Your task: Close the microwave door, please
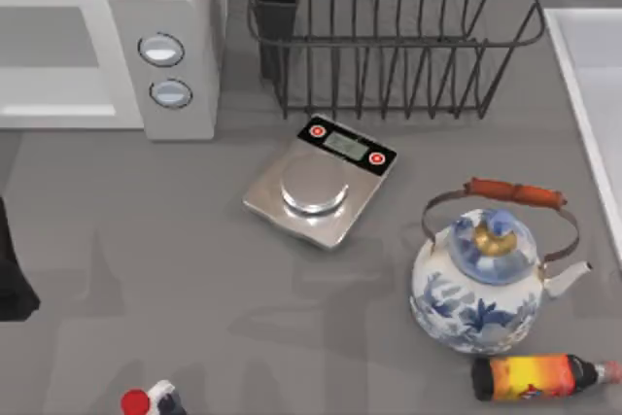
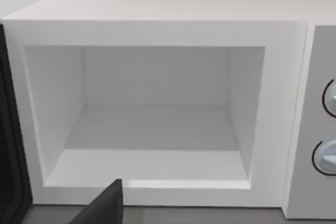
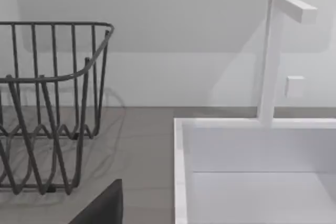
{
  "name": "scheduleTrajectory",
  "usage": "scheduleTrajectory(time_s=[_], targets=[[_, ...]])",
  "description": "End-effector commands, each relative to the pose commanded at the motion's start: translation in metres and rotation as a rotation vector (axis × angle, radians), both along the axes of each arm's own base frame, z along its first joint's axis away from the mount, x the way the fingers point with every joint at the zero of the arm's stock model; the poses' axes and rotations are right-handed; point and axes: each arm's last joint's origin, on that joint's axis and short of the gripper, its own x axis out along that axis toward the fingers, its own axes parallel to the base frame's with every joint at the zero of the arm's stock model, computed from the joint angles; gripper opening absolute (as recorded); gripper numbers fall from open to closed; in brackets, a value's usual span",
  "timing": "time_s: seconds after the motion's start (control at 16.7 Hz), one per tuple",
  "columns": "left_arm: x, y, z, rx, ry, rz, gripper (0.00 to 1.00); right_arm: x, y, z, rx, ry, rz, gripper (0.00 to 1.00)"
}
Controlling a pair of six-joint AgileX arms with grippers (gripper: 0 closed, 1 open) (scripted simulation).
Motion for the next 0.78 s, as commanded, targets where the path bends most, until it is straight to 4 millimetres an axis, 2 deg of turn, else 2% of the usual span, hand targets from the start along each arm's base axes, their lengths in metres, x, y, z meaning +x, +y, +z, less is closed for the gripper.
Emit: scheduleTrajectory(time_s=[0.06,0.78], targets=[[0.0000,0.0000,0.0000,0.000,0.000,0.000,1.00,0.0000,0.0000,0.0000,0.000,0.000,0.000,1.00],[0.0000,0.0000,0.0000,0.000,0.000,0.000,0.10,0.0000,0.0000,0.0000,0.000,0.000,0.000,1.00]])
